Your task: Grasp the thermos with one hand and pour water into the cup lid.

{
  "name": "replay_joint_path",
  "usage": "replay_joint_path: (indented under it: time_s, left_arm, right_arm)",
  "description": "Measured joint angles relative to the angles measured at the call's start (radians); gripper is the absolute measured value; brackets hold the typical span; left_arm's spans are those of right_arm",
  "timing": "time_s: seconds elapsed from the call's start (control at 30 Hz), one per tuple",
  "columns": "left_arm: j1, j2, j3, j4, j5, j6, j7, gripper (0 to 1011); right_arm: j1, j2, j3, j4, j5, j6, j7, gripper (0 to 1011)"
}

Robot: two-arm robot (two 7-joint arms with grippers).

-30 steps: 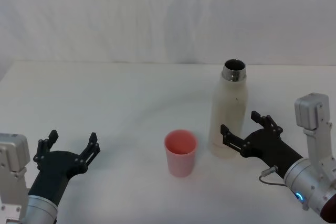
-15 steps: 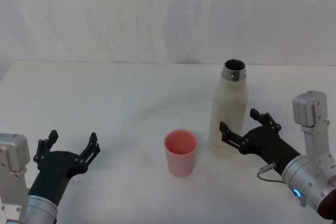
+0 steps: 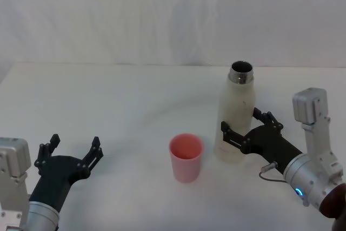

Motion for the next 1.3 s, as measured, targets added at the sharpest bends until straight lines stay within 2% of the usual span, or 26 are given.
replay_joint_path:
  time_s: [0.5, 1.3]
  left_arm:
    - [0.000, 0.000, 0.000, 0.000, 0.000, 0.000, 0.000, 1001]
    - [0.000, 0.000, 0.000, 0.000, 0.000, 0.000, 0.000, 1001]
  right_arm:
    - [0.046, -0.015, -0.009, 0.055, -0.012, 0.001, 0.000, 1000]
    - [0.073, -0.032, -0.020, 0.073, -0.010, -0.005, 0.003, 1000]
